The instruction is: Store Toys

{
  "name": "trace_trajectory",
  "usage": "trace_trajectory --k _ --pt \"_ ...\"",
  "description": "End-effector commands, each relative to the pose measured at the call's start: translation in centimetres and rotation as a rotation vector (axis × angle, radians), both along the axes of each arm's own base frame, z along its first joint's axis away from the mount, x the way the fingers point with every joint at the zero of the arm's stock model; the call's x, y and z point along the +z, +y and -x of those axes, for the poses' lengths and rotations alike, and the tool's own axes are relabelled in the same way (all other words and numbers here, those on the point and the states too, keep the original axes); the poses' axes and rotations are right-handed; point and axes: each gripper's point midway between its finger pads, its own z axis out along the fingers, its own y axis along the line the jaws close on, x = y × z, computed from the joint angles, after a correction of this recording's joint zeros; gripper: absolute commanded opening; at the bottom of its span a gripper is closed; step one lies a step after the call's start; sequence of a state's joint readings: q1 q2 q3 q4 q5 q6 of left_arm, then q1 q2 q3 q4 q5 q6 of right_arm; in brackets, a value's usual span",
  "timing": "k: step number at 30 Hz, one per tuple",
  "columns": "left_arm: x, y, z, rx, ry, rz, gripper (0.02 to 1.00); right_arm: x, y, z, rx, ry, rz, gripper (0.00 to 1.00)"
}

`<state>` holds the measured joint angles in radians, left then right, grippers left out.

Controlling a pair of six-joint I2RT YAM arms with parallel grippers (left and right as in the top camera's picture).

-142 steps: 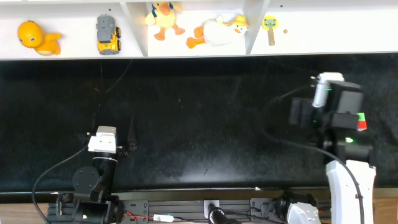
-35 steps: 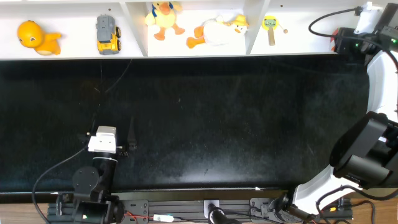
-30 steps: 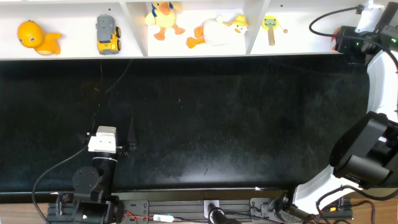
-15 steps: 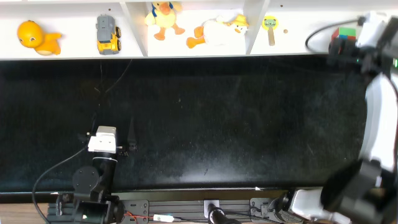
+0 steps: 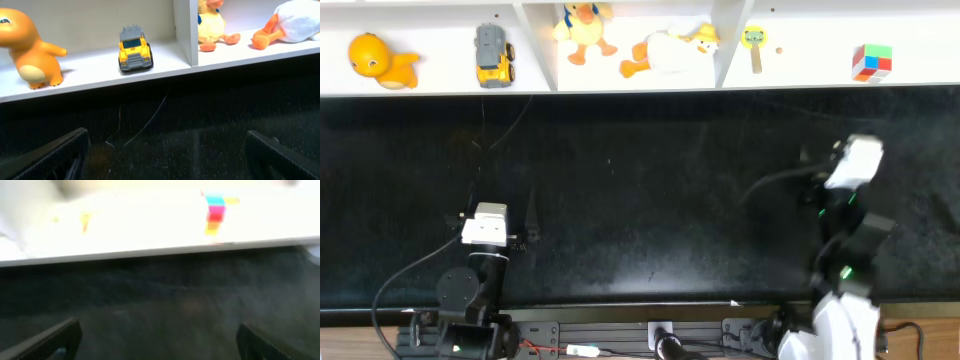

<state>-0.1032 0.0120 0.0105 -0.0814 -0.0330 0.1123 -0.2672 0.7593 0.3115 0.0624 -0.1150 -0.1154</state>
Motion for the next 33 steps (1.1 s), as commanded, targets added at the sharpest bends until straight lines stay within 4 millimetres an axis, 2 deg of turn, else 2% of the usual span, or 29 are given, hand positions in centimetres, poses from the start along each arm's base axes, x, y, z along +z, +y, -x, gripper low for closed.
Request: trace_trajectory --k 1,2,6,12,14,17,21,33 --pt "0.1 0.0 0.0 -0.005 -0.007 -0.013 0.998 2.1 3.4 1.9 0.086 -0.235 -0.004 0.998" --pt "0.1 0.0 0.0 -0.005 -0.007 -0.013 0.998 2.3 4.3 2.7 0.113 -0.285 -0.008 0.996" --pt "0.1 0.0 0.0 -0.005 -0.007 -0.013 0.998 1.4 4.6 3.9 0.114 -0.335 -0.04 0.996" --pt "0.1 0.0 0.0 -0.005 -0.007 -0.013 0.998 0.1 6.2 5.1 0.194 -0.284 -0.072 0.996" --pt "0.1 0.0 0.0 -0.004 -0.007 -0.013 0.998 -0.1 6.3 5.4 0.194 -0.278 -0.073 0.996" --pt "0.1 0.0 0.0 -0.005 -0.007 -0.013 0.998 1.0 6.1 5.7 0.182 -0.326 -0.056 0.996" --pt "0.1 0.0 0.0 -0.005 -0.007 -0.013 0.998 0.9 5.5 5.7 0.15 -0.323 -0.036 0.996" --pt "0.1 0.0 0.0 -0.005 -0.007 -0.013 0.996 0.9 5.5 5.6 0.15 -0.321 -0.037 0.996"
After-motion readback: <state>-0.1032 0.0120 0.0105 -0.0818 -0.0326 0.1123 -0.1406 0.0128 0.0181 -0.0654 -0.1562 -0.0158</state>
